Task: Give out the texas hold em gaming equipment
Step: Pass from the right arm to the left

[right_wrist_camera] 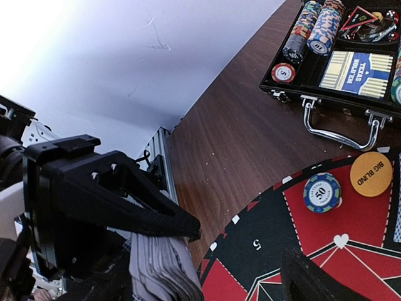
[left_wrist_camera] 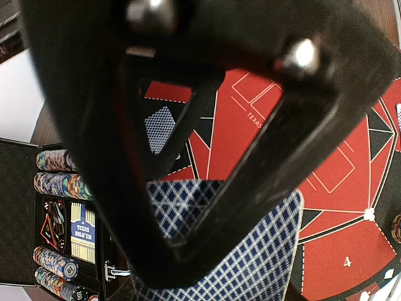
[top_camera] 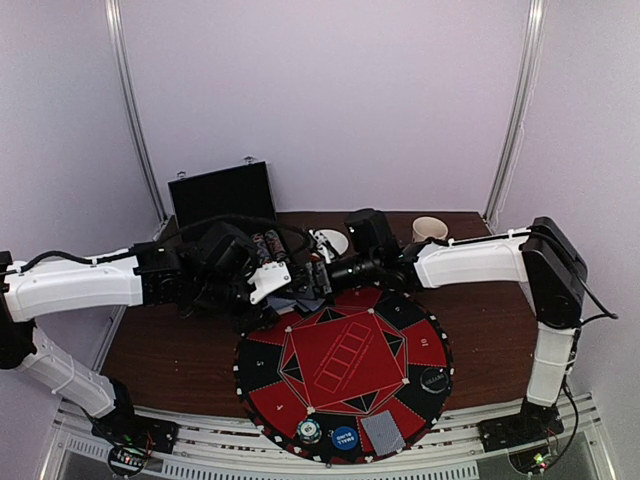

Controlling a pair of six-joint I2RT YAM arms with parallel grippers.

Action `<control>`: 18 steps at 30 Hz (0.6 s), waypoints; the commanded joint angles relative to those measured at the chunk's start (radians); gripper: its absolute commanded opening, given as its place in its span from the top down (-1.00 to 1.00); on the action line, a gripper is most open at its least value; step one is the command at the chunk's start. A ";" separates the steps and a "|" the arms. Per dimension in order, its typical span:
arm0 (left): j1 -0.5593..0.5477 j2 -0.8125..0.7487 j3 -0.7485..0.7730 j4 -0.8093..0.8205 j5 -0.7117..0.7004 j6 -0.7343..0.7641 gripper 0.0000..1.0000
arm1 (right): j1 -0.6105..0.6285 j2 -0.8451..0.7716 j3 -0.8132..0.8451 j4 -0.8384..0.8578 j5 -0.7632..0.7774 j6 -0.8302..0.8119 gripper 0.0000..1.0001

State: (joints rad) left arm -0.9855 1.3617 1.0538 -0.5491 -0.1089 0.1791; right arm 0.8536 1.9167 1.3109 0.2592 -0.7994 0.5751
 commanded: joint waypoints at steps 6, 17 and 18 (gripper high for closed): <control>-0.005 -0.003 0.014 0.021 -0.031 0.035 0.02 | 0.026 0.060 0.057 0.067 -0.099 0.076 -0.26; -0.003 0.019 -0.014 0.017 -0.064 0.063 -0.52 | 0.040 0.047 0.045 0.110 -0.175 0.113 1.00; 0.000 0.025 -0.016 0.015 -0.064 0.067 -0.58 | 0.040 0.043 0.043 0.113 -0.179 0.114 1.00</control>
State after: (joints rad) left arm -0.9878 1.3674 1.0527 -0.5648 -0.1444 0.2222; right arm 0.8795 1.9770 1.3548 0.3332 -0.9241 0.6659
